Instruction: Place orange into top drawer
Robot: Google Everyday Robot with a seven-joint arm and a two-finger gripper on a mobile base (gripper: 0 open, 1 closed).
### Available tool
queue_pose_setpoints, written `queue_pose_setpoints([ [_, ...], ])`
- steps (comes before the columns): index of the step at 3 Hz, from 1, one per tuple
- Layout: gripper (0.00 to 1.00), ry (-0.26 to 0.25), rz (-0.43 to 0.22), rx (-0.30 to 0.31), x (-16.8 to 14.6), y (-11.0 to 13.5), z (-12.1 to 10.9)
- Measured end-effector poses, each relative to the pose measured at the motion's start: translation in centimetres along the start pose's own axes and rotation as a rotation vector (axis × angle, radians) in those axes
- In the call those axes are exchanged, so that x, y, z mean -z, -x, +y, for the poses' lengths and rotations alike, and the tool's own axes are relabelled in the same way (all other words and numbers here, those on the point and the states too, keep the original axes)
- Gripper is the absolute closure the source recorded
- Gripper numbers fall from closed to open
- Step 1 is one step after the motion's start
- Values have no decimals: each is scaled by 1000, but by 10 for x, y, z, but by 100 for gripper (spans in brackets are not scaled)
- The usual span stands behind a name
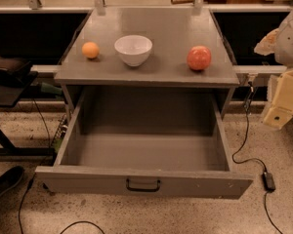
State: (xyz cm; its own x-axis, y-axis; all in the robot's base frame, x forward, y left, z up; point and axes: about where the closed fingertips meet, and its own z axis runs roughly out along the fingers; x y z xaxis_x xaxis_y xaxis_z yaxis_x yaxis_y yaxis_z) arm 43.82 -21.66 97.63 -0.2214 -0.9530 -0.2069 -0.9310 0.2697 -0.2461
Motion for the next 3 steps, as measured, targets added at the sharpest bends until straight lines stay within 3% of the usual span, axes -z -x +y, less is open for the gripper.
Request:
queue_pose_setpoints([
  [1,0,0,0,0,0,0,0],
  [3,0,-54,-256,127,11,162,-39],
])
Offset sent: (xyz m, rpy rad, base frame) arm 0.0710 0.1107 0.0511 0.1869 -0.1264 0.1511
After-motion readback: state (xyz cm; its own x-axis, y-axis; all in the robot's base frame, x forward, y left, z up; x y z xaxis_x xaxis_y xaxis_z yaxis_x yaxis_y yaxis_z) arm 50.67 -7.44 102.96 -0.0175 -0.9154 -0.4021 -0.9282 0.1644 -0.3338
